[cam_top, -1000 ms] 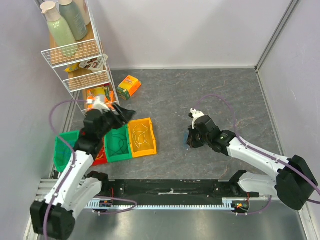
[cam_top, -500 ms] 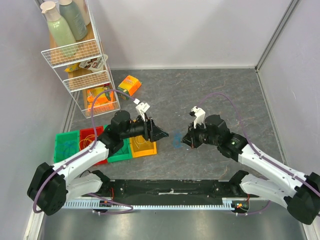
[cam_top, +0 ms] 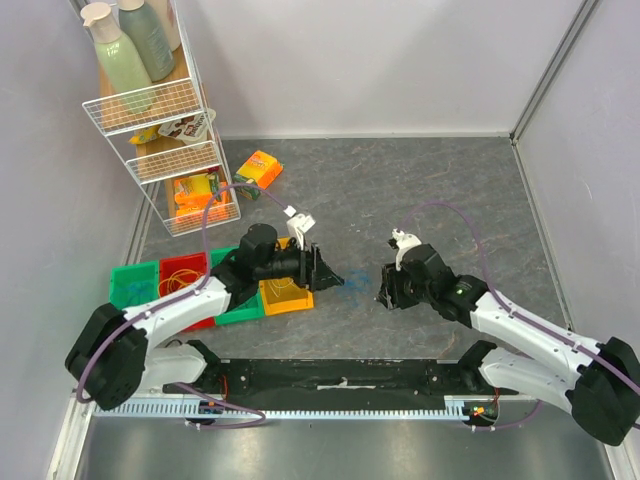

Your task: Untangle the cables

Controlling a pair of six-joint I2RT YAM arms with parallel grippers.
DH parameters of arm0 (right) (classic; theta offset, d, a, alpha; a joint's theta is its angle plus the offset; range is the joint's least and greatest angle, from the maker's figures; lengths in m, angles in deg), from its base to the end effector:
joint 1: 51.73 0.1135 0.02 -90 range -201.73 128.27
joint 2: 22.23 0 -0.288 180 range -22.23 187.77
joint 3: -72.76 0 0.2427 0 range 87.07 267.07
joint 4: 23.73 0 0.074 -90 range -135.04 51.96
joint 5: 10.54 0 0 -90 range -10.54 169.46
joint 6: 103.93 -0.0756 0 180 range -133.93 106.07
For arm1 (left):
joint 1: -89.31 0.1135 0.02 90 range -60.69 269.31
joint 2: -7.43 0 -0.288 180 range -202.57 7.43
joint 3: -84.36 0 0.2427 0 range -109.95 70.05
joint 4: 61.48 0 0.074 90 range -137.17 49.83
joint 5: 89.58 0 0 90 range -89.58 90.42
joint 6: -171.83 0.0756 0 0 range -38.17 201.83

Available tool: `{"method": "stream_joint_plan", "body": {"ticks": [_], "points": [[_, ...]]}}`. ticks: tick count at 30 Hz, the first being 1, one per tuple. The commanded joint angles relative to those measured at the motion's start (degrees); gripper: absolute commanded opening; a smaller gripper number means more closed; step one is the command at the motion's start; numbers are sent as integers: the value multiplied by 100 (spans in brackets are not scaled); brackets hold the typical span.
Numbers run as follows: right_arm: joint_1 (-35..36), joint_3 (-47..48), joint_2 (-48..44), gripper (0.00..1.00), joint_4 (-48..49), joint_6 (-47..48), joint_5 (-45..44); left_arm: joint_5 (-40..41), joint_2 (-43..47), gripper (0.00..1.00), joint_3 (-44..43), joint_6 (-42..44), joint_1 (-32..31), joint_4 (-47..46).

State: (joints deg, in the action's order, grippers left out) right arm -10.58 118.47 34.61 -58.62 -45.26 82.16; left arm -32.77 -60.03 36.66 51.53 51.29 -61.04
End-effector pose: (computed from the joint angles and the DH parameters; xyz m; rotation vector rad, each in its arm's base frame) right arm 0.1516 0.1372 0.2002 -0.2352 2.4631 0.6377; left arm 0.1847 -0.1970 0.2501 0.5670 2.0301 -1.3172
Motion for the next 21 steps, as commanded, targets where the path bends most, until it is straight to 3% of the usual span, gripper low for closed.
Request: {"method": "stream_joint_plan", "body": {"ticks": [1, 5, 7, 13, 21], "points": [[8, 33, -147, 51, -131, -197, -480, 40, -381, 69, -282, 139, -275, -222], [-1, 129, 116, 51, 53, -312, -587, 278, -741, 69, -405, 7, -390, -169], [-1, 235, 283, 57, 386, -155, -342, 304, -847, 67, -476, 51, -390, -12], [-10, 358, 1056, 60, 1275, -101, 363, 497, -295, 62, -134, -28, -390, -274], [-10, 402, 2006, 43, 1890, -242, -7, 270, -65, 62, 43, -169, -399, -318]]}}
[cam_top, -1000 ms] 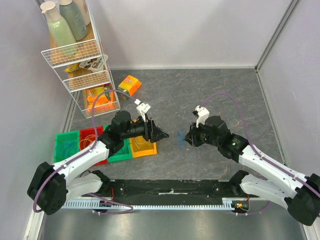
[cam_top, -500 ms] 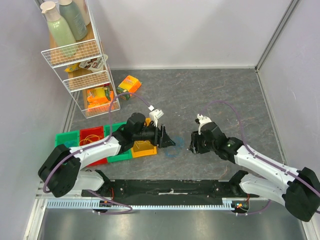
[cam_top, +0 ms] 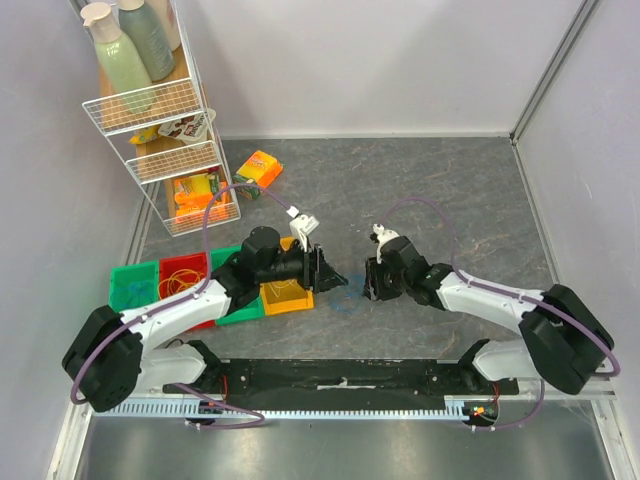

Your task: Untangle the cables

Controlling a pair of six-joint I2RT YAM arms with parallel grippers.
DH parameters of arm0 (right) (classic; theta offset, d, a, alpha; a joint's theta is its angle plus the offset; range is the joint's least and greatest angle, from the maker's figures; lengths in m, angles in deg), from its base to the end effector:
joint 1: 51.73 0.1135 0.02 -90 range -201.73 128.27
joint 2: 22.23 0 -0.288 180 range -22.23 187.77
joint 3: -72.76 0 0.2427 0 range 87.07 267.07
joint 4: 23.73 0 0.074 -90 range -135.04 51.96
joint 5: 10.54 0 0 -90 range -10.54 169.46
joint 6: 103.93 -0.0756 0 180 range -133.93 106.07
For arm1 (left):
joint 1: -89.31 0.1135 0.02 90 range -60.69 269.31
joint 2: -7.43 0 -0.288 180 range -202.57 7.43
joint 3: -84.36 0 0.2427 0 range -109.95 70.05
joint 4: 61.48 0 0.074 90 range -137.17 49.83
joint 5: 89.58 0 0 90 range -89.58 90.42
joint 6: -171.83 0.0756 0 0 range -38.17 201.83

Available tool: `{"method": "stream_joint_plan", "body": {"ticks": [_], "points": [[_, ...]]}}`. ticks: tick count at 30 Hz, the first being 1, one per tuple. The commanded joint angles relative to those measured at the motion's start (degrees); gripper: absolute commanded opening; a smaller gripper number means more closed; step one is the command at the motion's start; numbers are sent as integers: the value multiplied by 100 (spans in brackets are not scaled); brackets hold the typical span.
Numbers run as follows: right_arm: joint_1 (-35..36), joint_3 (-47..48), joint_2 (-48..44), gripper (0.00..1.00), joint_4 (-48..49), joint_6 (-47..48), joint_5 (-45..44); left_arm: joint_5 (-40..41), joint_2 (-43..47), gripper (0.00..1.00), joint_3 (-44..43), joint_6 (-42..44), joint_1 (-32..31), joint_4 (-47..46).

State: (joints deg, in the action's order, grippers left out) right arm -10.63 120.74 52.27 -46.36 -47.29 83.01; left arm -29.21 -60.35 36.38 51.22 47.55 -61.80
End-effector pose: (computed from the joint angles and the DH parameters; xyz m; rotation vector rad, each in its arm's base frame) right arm 0.1913 0.1731 0.1696 -0.2004 2.5292 0.6342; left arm 0.1774 -0.2085 0.2513 0.5856 2.0202 -1.3044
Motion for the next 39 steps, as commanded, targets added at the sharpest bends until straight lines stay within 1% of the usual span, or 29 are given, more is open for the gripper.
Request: {"method": "stream_joint_plan", "body": {"ticks": [1, 5, 6, 7, 9, 12, 13, 17, 20, 24, 29, 32, 36, 39], "points": [[-14, 210, 362, 37, 691, -30, -57, -113, -67, 63, 71, -164, -25, -233], [-14, 263, 495, 16, 744, -4, -56, -219, -173, 63, 10, -182, -78, -163], [-23, 254, 443, 10, 709, 14, -74, -210, -191, 63, 1, -147, -104, -145], [-15, 271, 356, 0, 639, 66, -109, -149, -217, 64, -25, -112, -139, -128], [-14, 324, 75, 0, 350, 154, -153, -52, -287, 65, -104, -33, -201, 4], [-14, 368, -714, 0, -107, 348, -74, -17, -349, 65, -227, 73, -245, 119], [-14, 386, -996, 0, -265, 400, -100, 1, -332, 63, -236, 81, -245, 119], [-14, 614, -2086, 0, -995, 576, -320, -17, -235, 63, -210, 64, -245, -109], [-23, 912, -2474, 0, -1391, 629, -513, -183, -235, 67, -219, -172, -254, -346], [-23, 1238, -2774, 0, -1611, 638, -540, -175, -244, 69, -184, -393, -263, -567], [-14, 1572, -2941, 0, -1708, 621, -540, 106, -7, 70, -166, -340, -254, -575], [-15, 1730, -3020, 0, -1735, 498, -505, 71, 90, 70, -96, -384, -271, -838], [-14, 1862, -3064, 0, -1726, 375, -505, -218, -146, 70, -78, -665, -324, -1252], [-14, 1924, -3073, 0, -1708, 322, -496, -166, -348, 71, -43, -885, -456, -1559]]}}
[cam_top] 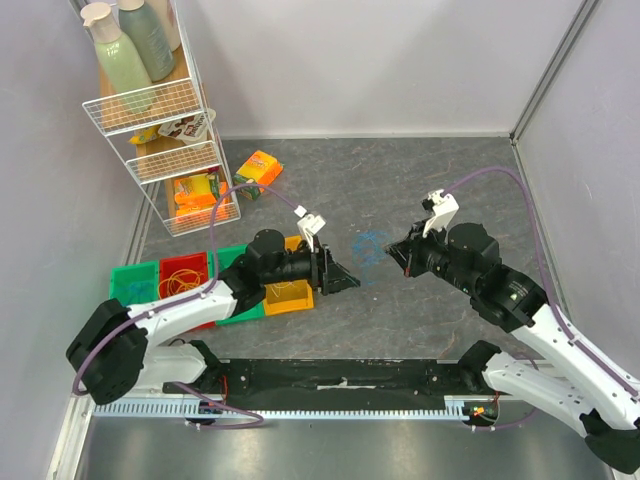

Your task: Untangle the cables

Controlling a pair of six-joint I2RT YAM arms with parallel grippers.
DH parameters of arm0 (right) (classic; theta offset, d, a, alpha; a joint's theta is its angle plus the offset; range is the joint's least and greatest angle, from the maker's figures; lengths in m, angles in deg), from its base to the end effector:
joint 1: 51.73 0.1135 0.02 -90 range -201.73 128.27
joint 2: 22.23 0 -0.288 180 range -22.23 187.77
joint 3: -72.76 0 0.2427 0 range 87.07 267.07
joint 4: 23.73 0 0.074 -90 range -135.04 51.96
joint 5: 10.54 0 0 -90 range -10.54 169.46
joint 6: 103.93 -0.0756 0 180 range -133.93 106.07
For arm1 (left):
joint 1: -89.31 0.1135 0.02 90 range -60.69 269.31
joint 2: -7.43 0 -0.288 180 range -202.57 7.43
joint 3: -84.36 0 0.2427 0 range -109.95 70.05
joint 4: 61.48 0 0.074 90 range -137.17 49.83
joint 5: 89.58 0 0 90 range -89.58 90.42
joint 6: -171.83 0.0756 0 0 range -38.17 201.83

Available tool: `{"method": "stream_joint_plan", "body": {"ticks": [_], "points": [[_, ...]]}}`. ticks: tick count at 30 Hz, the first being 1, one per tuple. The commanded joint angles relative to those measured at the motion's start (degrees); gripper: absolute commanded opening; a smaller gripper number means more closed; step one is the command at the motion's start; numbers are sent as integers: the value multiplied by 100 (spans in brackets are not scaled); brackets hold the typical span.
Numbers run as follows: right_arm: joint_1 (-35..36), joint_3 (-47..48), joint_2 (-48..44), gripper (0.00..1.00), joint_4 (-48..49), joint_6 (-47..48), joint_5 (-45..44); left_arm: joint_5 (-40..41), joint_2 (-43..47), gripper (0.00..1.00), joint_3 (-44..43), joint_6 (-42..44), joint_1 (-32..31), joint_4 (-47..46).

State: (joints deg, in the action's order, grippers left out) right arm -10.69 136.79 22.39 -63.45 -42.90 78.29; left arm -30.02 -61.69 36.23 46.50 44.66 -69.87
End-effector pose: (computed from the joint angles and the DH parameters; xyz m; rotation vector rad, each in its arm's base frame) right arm 0.1399 0.1198 0.3445 -0.1970 1.9989 0.7854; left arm 0.1721 -0.2239 0.2653 0.5878 1.9277 -1.4243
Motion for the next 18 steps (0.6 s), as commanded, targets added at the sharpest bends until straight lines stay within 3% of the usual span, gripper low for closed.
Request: {"method": "stream_joint_plan", "body": {"ticks": [1, 8, 14, 18], "points": [[-8, 337, -76, 0, 10, -135, 2, -16, -285, 71, -36, -457, -228, -849], [-8, 364, -85, 0, 36, -205, 99, 222, -576, 64, -212, -563, -326, -920], [-8, 276, -129, 0, 71, -267, 249, 529, -567, 38, -124, -589, -378, -1105], [-8, 302, -120, 0, 150, -320, 345, 785, -637, 37, -133, -606, -378, -947]]}}
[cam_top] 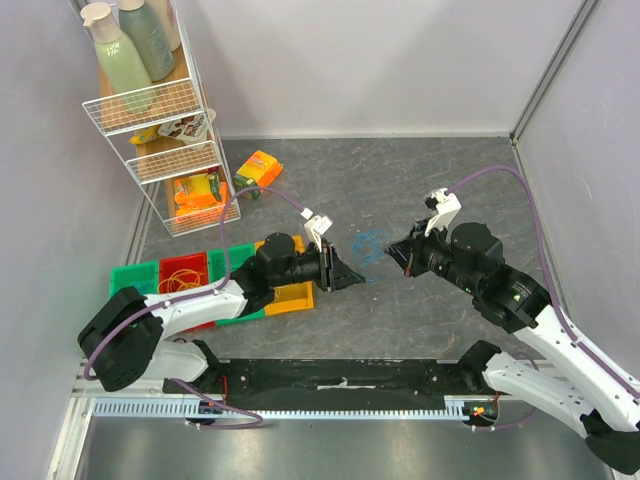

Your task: Untangle the cables

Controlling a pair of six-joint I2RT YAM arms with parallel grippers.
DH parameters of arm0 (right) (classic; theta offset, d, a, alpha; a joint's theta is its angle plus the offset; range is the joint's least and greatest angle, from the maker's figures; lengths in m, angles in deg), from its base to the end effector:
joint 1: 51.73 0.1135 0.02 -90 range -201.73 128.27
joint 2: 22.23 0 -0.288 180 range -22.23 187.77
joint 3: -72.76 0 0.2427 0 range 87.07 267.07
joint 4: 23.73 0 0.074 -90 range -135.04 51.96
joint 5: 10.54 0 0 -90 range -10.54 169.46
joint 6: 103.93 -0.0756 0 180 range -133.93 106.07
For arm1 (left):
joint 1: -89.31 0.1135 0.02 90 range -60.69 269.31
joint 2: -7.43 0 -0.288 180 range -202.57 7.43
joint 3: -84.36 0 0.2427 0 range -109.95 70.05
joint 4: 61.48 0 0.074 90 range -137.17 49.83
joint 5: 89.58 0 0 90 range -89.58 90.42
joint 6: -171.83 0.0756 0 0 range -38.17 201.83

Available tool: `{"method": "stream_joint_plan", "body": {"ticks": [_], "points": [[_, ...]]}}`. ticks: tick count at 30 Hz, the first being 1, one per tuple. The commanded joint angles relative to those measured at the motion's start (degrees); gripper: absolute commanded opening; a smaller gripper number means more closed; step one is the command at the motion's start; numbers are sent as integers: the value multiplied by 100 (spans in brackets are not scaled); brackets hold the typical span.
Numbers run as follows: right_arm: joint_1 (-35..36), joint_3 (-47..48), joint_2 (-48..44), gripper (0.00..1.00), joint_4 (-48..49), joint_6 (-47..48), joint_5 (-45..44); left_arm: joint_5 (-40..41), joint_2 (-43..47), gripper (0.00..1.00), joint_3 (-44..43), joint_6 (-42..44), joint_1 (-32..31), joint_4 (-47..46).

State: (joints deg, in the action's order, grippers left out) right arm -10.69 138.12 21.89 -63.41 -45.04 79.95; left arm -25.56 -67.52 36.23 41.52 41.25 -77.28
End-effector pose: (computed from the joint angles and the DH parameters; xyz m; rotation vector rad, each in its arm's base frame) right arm 0.1364 0.1196 0.3546 -0.1781 1.9796 0.8503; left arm 0.1766 -0.2461 0.2550 0.5076 1.9433 -1.4596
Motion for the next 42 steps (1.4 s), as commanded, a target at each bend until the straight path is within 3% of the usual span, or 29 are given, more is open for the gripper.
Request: {"method": "stream_joint_plan", "body": {"ticks": [1, 9, 14, 16, 18, 23, 29, 32, 35, 42], "points": [[-8, 195, -53, 0, 155, -132, 197, 356, -71, 39, -125, -108, -38, -223], [1, 292, -44, 0, 207, -149, 241, 286, -238, 43, -212, -143, -73, -285], [-8, 274, -105, 0, 146, -114, -13, 102, -239, 11, -160, 6, -90, -119], [-8, 292, -132, 0, -20, -88, -635, 66, -186, 2, -90, 111, -82, 153], [-8, 449, -114, 0, -546, -105, -1503, 189, 33, 2, 50, 304, -90, 627], [-8, 784, 27, 0, -1567, -27, -3912, 1531, 1867, 2, 552, 901, -82, 1980], [-8, 705, -26, 0, -1709, 237, -5128, 3815, 4889, 2, 517, 1649, -82, 3677], [-17, 591, 26, 0, -1709, 255, -5200, 4512, 6130, 2, 438, 2158, -90, 3810], [-17, 407, 105, 0, -1604, 290, -4946, 4750, 6651, 2, 158, 2519, -90, 3915], [-8, -85, 159, 0, -1393, 237, -4007, 4419, 6029, 2, -538, 2652, -90, 4225]]}}
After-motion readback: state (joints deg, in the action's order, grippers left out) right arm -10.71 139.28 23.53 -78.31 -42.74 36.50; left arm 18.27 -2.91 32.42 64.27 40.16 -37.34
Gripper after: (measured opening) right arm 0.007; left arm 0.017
